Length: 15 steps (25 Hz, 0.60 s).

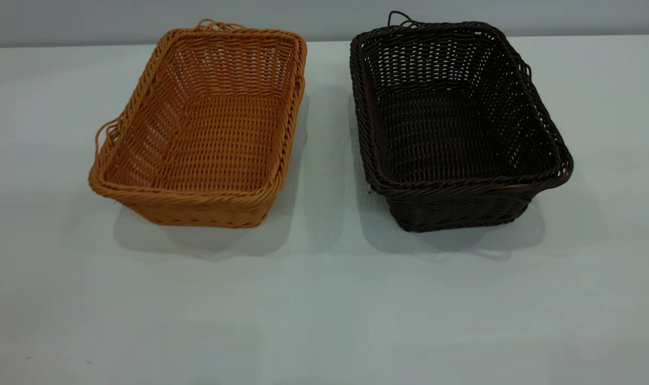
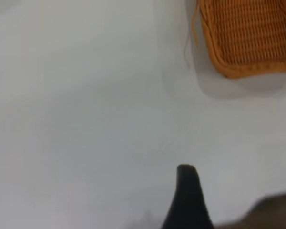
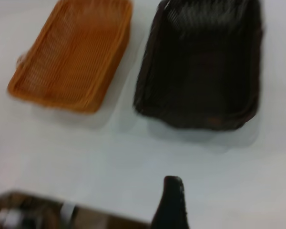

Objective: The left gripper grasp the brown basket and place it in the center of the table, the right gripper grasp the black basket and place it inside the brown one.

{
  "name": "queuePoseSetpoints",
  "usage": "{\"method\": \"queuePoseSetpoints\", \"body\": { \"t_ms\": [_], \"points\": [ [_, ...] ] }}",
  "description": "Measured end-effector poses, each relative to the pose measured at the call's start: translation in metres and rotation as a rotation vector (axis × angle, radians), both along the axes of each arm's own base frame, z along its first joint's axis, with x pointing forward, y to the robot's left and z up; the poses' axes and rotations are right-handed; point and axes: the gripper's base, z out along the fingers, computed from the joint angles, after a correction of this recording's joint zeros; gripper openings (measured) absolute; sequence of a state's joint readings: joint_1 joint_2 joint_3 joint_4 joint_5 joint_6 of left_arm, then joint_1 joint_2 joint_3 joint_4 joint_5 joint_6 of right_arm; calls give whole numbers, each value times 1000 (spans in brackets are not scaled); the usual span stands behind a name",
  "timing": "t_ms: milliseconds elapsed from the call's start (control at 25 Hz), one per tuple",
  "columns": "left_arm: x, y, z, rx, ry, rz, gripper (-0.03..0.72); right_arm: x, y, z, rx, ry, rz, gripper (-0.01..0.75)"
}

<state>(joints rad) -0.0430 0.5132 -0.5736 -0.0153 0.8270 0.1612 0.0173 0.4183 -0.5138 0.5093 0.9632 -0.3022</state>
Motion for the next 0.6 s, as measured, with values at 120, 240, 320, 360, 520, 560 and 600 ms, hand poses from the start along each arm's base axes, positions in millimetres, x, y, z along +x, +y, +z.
{"method": "queuePoseSetpoints", "body": {
  "t_ms": [120,240,320,360,520,560,600],
  "points": [
    [36,-2,2,6,-24,-7,518,31,7,-10,44,130,63,605],
    [69,-3,0,8,-40,-9,518,66,15,-27,123,276,116,606],
    [88,-4,-4,9,-26,-9,518,86,19,-43,153,351,140,603],
    [95,-4,-5,10,-21,-10,518,97,23,-53,164,392,149,601],
    [119,-5,-14,24,18,-23,518,124,47,-92,205,559,157,593],
    [124,-5,-16,25,29,-25,518,128,53,-101,222,595,142,594],
    [127,-5,-17,26,36,-25,518,131,61,-110,254,645,118,594]
  ]
}}
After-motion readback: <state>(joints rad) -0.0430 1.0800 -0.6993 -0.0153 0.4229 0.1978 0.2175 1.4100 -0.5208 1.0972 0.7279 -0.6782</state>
